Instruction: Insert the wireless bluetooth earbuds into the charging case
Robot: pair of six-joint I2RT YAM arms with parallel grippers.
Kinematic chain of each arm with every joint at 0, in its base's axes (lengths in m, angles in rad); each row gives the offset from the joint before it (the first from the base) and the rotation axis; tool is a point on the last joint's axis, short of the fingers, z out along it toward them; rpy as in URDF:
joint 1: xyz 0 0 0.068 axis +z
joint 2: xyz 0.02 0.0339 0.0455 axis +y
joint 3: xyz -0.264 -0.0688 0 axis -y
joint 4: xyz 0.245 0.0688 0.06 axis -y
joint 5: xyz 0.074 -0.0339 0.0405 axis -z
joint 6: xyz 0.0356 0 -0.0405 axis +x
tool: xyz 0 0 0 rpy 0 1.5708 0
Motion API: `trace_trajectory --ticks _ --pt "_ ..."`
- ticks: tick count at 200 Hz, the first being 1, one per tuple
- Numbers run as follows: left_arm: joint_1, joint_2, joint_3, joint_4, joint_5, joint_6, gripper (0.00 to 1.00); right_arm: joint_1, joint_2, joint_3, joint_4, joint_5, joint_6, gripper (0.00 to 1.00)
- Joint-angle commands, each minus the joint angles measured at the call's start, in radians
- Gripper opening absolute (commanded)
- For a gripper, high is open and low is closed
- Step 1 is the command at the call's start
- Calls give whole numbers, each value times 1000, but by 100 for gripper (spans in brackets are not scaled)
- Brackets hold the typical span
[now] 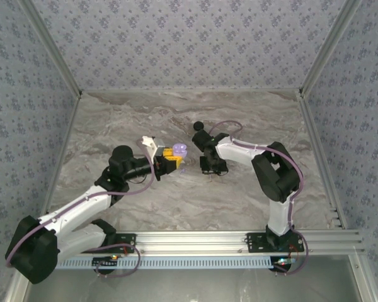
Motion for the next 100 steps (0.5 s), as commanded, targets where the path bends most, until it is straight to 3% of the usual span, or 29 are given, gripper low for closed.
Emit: trace_trajectory --ticks 1,100 --pt "-17 28 17 17 -18 16 25 -28 -57 -44 52 -28 -10 19" --pt "-59 284 -24 354 -138 -109 25 -140 -314 -252 306 -240 -47 18"
